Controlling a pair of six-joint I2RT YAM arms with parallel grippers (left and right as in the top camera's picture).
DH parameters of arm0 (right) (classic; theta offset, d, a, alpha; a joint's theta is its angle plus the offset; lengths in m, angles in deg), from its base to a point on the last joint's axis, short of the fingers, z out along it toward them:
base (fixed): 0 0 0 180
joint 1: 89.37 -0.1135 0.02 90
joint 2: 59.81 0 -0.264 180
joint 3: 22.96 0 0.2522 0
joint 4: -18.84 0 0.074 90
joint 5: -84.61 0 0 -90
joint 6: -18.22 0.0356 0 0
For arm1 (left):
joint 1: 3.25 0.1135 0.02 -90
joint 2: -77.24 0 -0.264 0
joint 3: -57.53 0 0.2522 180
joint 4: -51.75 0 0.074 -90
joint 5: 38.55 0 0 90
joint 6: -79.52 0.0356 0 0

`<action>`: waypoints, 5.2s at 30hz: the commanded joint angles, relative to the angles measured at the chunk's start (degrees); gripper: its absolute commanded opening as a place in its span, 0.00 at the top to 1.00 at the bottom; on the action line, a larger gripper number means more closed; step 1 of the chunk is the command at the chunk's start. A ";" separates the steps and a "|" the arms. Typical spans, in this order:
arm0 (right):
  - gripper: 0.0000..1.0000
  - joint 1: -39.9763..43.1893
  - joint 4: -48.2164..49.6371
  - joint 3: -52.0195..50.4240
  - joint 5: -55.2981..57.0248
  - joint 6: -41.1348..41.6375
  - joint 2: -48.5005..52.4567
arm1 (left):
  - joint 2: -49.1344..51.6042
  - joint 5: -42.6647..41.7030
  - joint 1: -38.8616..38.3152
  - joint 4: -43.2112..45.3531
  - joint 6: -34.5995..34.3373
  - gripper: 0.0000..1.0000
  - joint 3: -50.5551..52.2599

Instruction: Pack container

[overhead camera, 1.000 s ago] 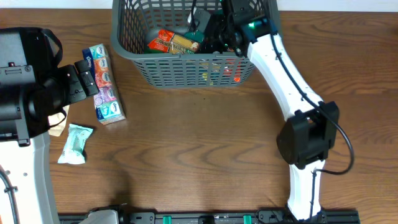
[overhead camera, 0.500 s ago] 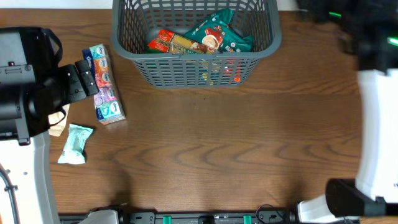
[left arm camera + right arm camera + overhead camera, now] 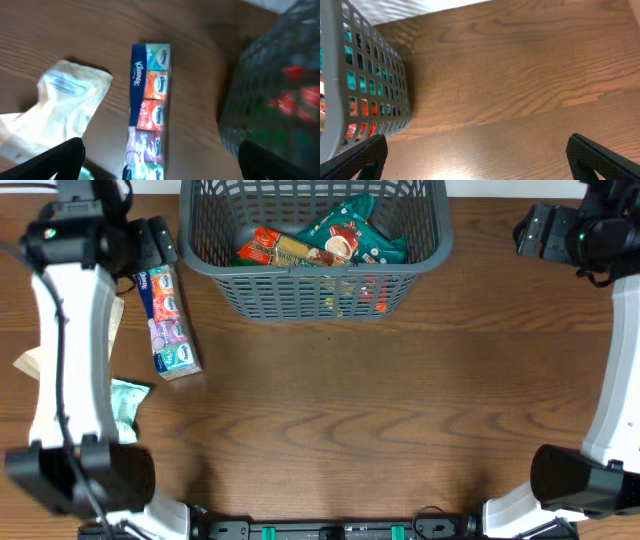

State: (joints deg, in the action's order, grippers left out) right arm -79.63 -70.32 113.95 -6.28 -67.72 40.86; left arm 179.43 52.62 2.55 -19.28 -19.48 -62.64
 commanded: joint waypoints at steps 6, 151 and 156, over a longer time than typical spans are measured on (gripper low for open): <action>0.01 0.42 -0.28 -0.22 -0.57 -2.01 1.22 | 11.08 -5.77 2.58 -1.16 1.92 0.01 0.22; 0.01 1.44 -3.50 -0.22 2.36 -6.29 1.29 | -1.05 1.97 -14.12 12.94 36.70 0.02 -16.85; 0.01 1.49 -3.76 -0.22 2.36 -6.29 1.29 | -7.34 13.60 -8.17 2.97 17.68 0.01 -16.85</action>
State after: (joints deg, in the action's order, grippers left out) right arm -78.67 -73.73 113.95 -4.27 -73.17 41.62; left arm 173.49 56.11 -8.95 -12.44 14.53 -79.12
